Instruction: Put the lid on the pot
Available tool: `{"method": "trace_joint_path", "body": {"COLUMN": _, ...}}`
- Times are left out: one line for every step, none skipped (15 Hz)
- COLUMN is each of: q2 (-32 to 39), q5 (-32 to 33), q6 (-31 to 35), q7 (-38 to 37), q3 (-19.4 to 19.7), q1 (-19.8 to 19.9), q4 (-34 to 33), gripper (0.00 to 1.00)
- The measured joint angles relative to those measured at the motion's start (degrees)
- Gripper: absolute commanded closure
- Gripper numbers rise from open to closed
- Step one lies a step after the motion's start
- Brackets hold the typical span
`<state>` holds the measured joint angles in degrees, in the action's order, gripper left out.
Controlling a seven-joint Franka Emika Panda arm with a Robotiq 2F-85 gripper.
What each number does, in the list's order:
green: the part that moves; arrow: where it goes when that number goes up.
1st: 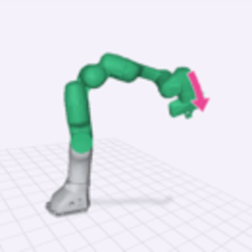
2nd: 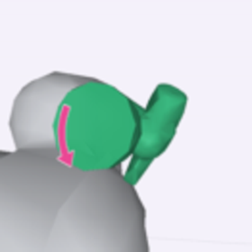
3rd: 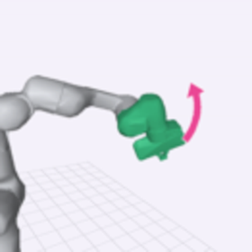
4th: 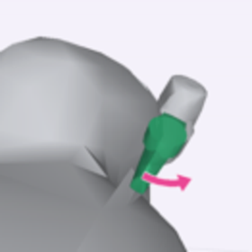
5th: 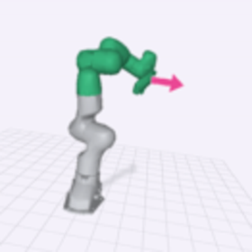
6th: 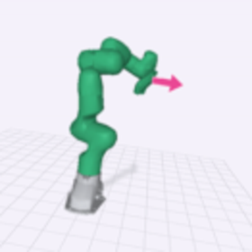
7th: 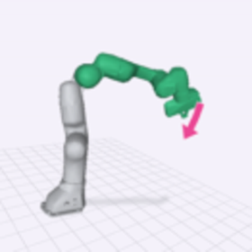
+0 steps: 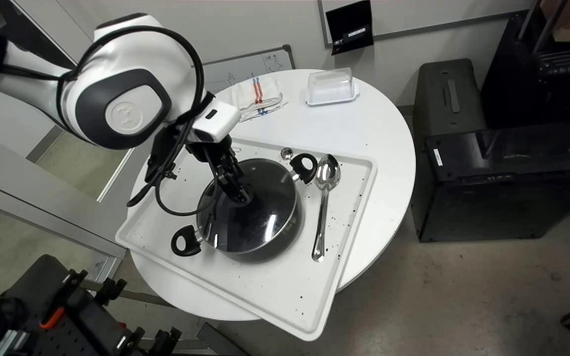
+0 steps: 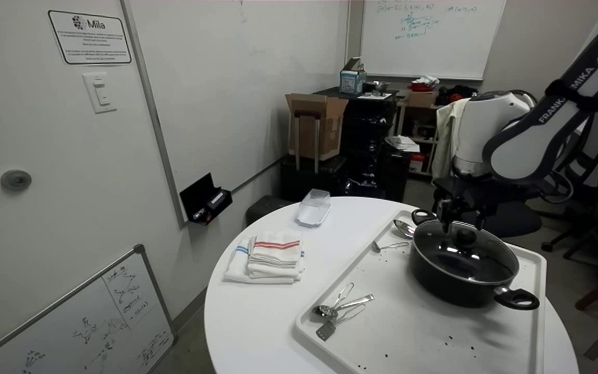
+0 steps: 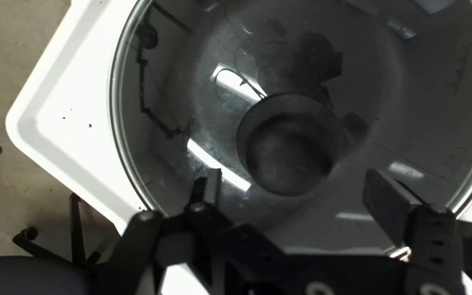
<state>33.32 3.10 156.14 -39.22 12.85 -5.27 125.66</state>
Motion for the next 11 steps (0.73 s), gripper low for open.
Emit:
{"method": "trace_joint_path", "body": {"q2": -0.05, "q5": 0.0, "q6": 0.33, "q7": 0.0, "q3": 0.0, "q1": -0.01, "q4": 0.05, "gripper": 0.0}}
{"method": "trace_joint_path", "body": {"q2": -0.16, "q5": 0.0, "q6": 0.67, "q7": 0.06, "q3": 0.0, "q1": -0.04, "q4": 0.17, "gripper": 0.0}}
{"method": "trace_joint_path", "body": {"q2": -0.35, "q5": 0.0, "q6": 0.98, "q7": 0.13, "q3": 0.0, "q1": -0.07, "q4": 0.35, "gripper": 0.0}}
{"method": "trace_joint_path", "body": {"q2": -0.56, "q5": 0.0, "q6": 1.22, "q7": 0.2, "q3": 0.0, "q1": -0.12, "q4": 0.55, "gripper": 0.0}}
{"method": "trace_joint_path", "body": {"q2": -0.84, "q5": 0.0, "q6": 1.41, "q7": 0.34, "q3": -0.02, "q1": -0.17, "q4": 0.85, "gripper": 0.0}}
{"method": "trace_joint_path", "body": {"q2": -1.25, "q5": 0.0, "q6": 1.63, "q7": 0.53, "q3": -0.04, "q1": -0.2, "q4": 1.29, "gripper": 0.0}}
{"method": "trace_joint_path", "body": {"q2": -1.77, "q5": 0.0, "q6": 1.77, "q7": 0.8, "q3": -0.08, "q1": -0.23, "q4": 1.81, "gripper": 0.0}}
{"method": "trace_joint_path", "body": {"q2": -2.34, "q5": 0.0, "q6": 1.92, "q7": 1.04, "q3": -0.12, "q1": -0.25, "q4": 2.37, "gripper": 0.0}}
{"method": "trace_joint_path", "body": {"q2": -3.02, "q5": 0.0, "q6": 2.07, "q7": 1.27, "q3": -0.17, "q1": -0.27, "q4": 2.98, "gripper": 0.0}}
{"method": "trace_joint_path", "body": {"q2": -3.71, "q5": 0.0, "q6": 2.13, "q7": 1.47, "q3": -0.2, "q1": -0.29, "q4": 3.58, "gripper": 0.0}}
{"method": "trace_joint_path", "body": {"q2": -4.53, "q5": 0.0, "q6": 2.18, "q7": 1.77, "q3": -0.25, "q1": -0.32, "q4": 4.24, "gripper": 0.0}}
